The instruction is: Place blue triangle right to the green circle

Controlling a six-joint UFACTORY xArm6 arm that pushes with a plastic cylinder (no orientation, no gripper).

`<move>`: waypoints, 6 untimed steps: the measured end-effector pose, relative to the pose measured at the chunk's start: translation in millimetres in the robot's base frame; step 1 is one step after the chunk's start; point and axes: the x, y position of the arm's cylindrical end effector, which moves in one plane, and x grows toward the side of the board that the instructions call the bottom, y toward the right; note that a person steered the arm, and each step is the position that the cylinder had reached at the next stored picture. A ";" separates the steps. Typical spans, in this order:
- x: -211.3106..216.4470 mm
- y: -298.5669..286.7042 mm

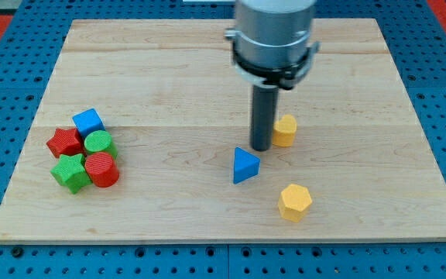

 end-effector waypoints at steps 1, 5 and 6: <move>27.2 19.1; 78.5 -71.9; 63.3 -99.1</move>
